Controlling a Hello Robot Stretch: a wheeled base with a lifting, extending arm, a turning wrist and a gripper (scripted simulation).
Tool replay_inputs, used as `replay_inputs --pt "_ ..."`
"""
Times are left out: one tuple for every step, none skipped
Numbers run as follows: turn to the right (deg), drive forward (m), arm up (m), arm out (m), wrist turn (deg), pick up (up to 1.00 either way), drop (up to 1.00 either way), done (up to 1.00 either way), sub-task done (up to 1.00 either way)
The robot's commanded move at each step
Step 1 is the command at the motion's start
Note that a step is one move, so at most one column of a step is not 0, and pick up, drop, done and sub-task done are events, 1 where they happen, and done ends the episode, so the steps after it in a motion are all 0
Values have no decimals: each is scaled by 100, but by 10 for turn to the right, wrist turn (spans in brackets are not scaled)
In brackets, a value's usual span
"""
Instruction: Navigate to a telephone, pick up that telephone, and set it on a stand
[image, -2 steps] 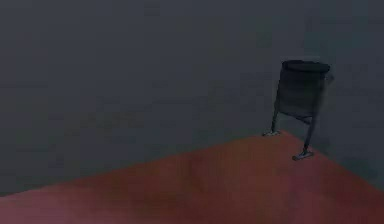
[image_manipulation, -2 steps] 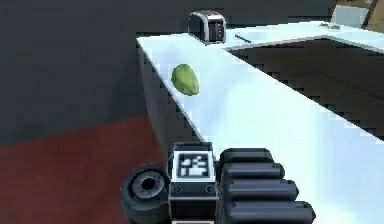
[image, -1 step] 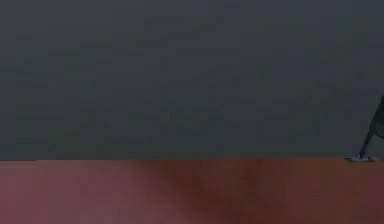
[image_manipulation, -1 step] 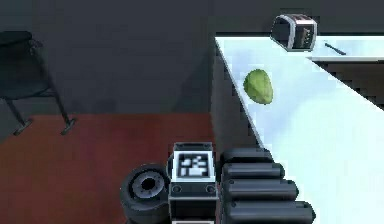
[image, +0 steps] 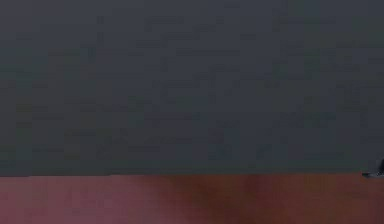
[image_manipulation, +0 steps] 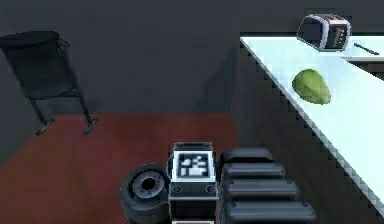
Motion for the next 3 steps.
replay_inputs --pt "-450 0 0 0 0 0 0 0 0" --pt "-420 0 0 0 0 0 0 0 0" --pt "0 100 0 0 0 0 0 0 0"
